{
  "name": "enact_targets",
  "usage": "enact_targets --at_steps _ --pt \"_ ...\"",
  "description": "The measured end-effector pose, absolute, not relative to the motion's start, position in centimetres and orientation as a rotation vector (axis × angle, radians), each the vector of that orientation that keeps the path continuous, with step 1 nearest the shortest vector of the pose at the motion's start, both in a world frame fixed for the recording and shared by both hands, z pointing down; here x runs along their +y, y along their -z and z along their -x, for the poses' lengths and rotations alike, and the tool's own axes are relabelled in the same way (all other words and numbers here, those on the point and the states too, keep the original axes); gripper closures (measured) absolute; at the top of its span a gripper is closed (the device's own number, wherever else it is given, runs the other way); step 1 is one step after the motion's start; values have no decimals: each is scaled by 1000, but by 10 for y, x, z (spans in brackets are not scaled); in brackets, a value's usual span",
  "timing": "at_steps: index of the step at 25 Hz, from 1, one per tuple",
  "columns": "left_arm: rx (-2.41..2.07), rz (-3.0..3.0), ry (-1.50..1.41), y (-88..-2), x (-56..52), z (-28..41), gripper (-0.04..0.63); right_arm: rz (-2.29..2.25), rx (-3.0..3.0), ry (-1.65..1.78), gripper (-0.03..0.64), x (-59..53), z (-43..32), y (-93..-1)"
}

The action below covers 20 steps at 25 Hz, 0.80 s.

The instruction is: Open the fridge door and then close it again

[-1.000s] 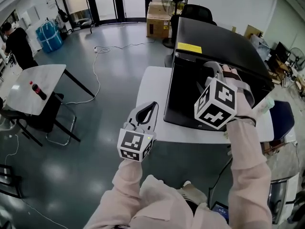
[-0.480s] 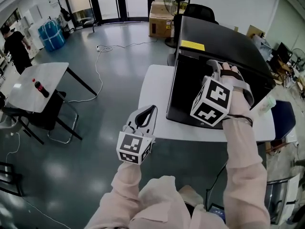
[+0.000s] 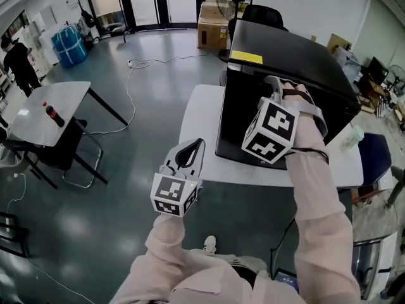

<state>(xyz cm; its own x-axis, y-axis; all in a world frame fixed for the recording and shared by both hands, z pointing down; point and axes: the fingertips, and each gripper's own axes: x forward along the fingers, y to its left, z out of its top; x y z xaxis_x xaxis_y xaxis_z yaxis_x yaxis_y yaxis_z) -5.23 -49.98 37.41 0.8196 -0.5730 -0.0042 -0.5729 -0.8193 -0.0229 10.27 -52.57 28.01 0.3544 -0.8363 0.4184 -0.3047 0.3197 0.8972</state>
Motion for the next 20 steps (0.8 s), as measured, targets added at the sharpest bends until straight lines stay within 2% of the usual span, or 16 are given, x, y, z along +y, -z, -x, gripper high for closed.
enact_targets --at_steps 20 --pt "1120 2928 17 -367 -406 40 584 -1160 -1293 634 428 -455 -93 -278"
